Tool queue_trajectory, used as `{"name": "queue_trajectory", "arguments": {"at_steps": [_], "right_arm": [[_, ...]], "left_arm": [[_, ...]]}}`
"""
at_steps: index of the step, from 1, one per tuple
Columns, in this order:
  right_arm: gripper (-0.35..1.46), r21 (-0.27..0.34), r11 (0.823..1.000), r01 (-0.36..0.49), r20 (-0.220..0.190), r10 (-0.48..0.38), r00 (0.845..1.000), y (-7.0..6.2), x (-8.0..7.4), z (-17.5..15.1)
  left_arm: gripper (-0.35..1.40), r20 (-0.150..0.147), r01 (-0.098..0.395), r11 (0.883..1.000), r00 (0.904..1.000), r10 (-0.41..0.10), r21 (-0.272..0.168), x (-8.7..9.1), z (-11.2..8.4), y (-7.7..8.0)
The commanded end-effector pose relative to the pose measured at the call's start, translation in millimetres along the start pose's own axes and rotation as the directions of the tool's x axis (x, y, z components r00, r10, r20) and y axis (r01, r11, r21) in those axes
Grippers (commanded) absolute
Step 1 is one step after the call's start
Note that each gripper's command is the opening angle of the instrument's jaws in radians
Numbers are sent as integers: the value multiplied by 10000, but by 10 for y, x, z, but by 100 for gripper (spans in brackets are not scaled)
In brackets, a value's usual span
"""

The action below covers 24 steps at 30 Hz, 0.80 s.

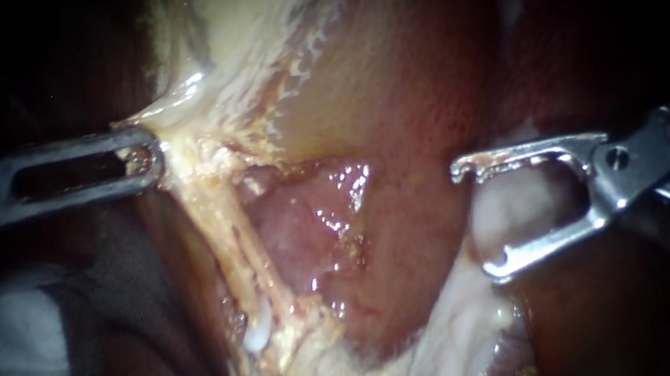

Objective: Going back first clip left tube

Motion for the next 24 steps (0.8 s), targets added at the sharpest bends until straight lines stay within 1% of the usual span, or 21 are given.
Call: {"name": "queue_trajectory", "arguments": {"at_steps": [1,3,6,8,10,11,19,21,24], "right_arm": [[59,20,10000,54,31,-54,10000,-1,1,-1],[59,-27,10000,40,51,-40,10000,-1,1,-1],[60,-138,9999,69,101,-68,9999,-1,1,-1],[60,-160,9999,64,110,-62,9999,-1,1,-1],[60,-161,9999,64,110,-62,9999,-1,1,0],[60,-160,9999,64,109,-62,9999,-1,1,0],[60,-163,9998,64,110,-63,9999,-2,3,0],[60,-163,9998,65,111,-63,9999,-3,3,0],[60,-162,9998,65,111,-63,9999,-3,3,0]], "left_arm": [[-35,-58,-9,10000,10000,9,86,3,3,-1],[-35,-104,-19,9998,9999,20,177,9,9,-3],[-35,-198,-52,9994,9998,59,334,22,26,-6],[-35,-281,-89,9993,9996,99,360,31,39,-8],[-35,-371,-111,9993,9992,125,370,37,50,-10],[-35,-362,-115,9992,9993,128,378,39,57,-11],[-35,-446,-165,9983,9988,190,563,45,96,-25],[-35,-451,-224,9980,9987,250,587,45,102,-28],[-35,-454,-228,9980,9986,255,594,44,106,-32]]}}
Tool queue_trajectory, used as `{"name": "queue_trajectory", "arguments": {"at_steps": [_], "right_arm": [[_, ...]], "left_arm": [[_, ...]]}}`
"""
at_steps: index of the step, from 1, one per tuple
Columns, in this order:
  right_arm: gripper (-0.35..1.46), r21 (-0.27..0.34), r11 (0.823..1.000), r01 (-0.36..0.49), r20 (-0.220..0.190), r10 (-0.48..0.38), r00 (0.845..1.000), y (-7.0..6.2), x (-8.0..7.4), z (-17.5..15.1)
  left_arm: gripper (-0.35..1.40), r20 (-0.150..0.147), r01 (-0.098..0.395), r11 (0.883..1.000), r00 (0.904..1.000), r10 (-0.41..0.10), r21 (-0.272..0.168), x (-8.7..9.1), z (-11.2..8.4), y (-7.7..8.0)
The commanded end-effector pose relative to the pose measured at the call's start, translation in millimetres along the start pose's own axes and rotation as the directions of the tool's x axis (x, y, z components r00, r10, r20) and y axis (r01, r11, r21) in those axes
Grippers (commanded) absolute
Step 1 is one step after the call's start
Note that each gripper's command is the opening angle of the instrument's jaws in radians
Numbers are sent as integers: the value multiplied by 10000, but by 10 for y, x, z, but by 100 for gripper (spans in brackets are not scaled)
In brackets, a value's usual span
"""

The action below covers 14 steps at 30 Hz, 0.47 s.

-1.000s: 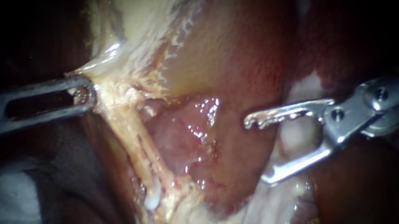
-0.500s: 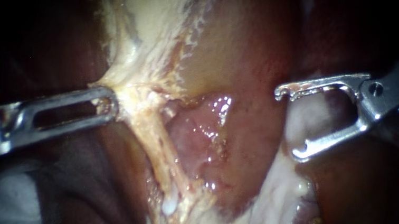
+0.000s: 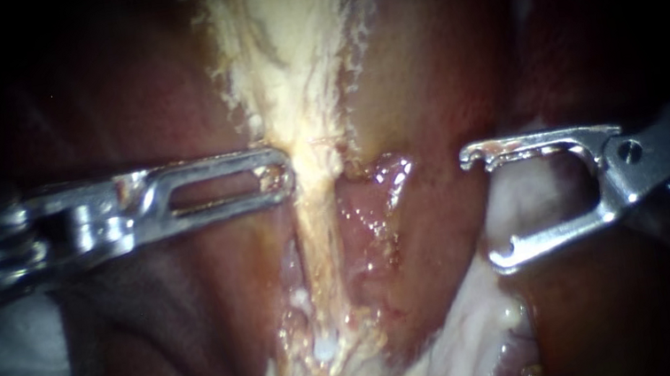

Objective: Going back first clip left tube

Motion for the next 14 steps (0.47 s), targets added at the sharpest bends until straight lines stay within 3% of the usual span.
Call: {"name": "queue_trajectory", "arguments": {"at_steps": [1,14], "right_arm": [[60,5,10000,2,-1,-2,10000,0,0,0],[60,2,10000,2,1,-2,10000,-1,0,0]], "left_arm": [[-35,-7,-6,10000,10000,6,-14,0,0,0],[-35,-21,-8,10000,10000,8,-2,-1,-2,1]]}}
